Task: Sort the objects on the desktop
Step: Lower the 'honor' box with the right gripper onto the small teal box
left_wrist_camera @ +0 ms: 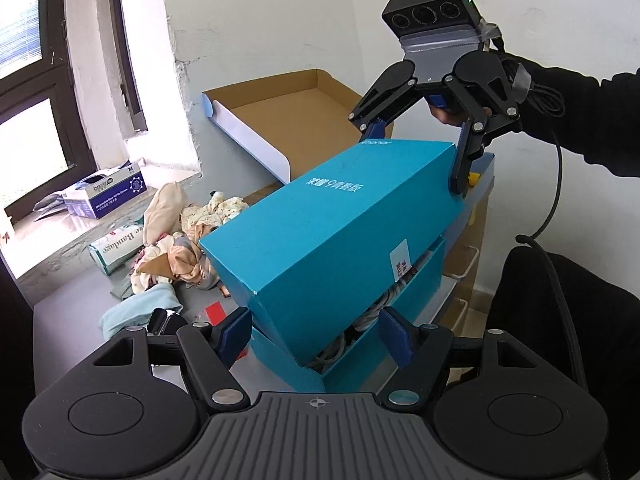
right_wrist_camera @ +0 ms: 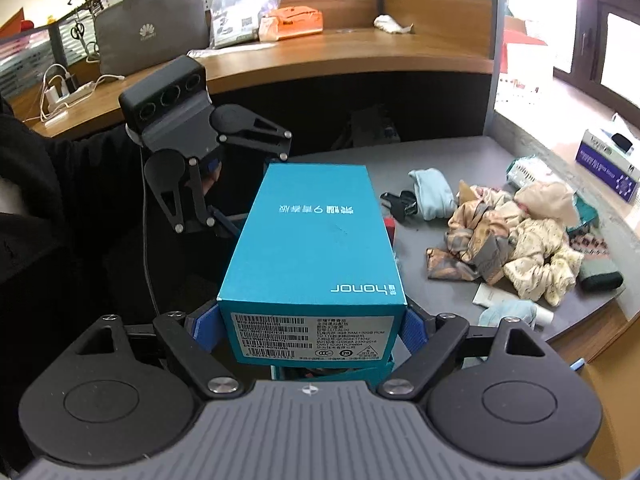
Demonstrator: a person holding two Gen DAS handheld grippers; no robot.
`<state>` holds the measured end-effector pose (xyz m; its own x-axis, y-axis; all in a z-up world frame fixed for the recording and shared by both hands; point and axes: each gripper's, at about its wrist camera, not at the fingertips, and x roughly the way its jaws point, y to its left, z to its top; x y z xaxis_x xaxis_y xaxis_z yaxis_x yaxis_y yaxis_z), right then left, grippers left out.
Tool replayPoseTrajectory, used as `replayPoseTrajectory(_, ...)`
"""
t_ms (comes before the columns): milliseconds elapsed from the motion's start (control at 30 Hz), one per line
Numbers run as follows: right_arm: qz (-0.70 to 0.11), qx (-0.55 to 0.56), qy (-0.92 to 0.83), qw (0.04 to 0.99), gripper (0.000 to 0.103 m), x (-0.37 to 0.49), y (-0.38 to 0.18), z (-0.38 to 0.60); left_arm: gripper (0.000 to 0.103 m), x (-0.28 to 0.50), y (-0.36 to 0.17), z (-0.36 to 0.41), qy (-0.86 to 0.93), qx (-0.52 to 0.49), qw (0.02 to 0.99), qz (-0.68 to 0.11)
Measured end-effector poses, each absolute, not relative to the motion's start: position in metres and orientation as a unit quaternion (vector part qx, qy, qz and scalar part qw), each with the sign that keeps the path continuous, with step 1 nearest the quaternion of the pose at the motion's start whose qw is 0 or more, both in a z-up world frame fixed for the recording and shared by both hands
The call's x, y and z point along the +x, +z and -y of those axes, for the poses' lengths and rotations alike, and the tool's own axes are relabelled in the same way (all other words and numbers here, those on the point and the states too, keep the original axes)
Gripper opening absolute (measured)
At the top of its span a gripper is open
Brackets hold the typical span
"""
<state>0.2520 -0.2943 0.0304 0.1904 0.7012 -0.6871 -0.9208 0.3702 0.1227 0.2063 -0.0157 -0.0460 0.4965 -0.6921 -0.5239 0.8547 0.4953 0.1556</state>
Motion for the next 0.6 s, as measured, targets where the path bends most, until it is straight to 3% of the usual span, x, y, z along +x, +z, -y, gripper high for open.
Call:
replayPoseTrajectory(167,-0.349,-0.164,0.545,0.744,0.09,0.258,0.023,0.296,0.077,0.199,-0.044,0.019,-0.454,0.203,0.844,-0.201)
replayPoseTrajectory(600,-0.355,-0.176,0.564,0.724,0.09,0.271,0.014,0.291,0.077,0.184,-0.037,0.017,-0.435,0.203,0.855,-0.199)
